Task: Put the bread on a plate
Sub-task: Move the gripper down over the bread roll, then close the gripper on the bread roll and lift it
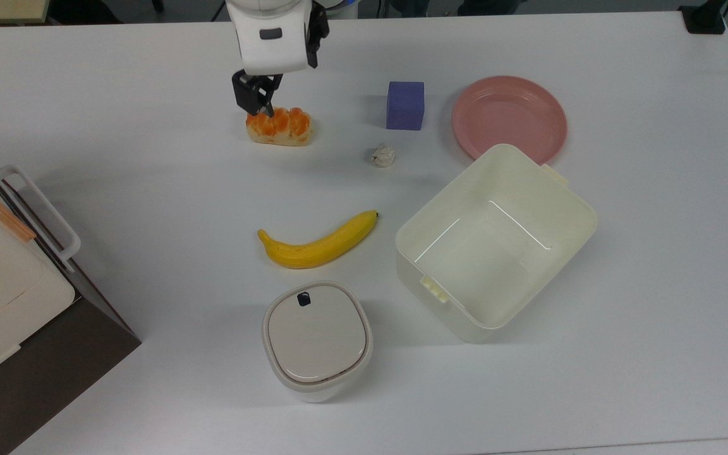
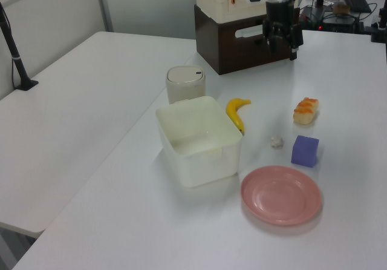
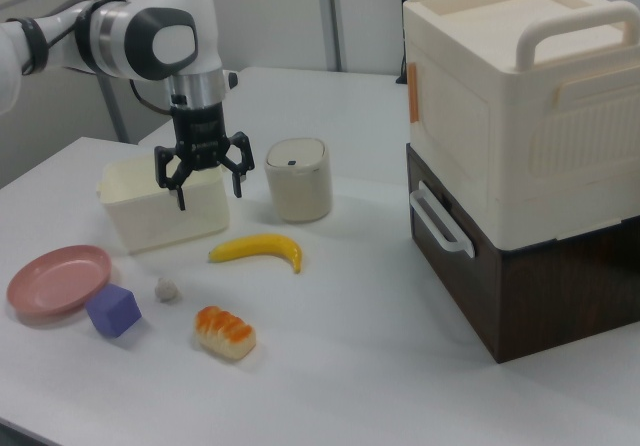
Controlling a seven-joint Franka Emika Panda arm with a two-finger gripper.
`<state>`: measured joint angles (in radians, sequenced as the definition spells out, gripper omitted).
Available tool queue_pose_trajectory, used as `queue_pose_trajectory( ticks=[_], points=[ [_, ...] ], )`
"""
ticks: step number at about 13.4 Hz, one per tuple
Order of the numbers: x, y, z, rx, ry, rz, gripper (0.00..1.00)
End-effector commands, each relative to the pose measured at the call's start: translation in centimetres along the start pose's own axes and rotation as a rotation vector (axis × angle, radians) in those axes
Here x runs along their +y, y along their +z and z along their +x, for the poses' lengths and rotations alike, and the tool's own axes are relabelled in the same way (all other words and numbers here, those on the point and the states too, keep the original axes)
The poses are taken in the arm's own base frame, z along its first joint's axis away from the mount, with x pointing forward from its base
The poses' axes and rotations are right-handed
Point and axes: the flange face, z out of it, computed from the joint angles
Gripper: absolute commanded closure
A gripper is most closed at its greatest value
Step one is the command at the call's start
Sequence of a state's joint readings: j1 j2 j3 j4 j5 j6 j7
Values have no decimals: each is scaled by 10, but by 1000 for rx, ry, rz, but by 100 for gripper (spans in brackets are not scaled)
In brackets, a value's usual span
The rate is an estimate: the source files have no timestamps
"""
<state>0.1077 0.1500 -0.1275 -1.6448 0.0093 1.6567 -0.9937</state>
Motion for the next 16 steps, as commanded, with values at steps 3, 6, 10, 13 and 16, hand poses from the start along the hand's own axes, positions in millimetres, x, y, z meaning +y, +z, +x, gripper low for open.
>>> queue_pose_trajectory(
  ticks=[3, 6, 10, 13, 16],
  points=[
    [-19, 49, -29, -27, -207, -73, 0],
    [-38, 84, -36, -39, -246, -123, 0],
    [-38, 121, -37, -83, -289, -132, 0],
    [-31, 163, -33, -115, -332, -160, 0],
    [-27, 173, -35, -139, -346, -166, 0]
  ],
)
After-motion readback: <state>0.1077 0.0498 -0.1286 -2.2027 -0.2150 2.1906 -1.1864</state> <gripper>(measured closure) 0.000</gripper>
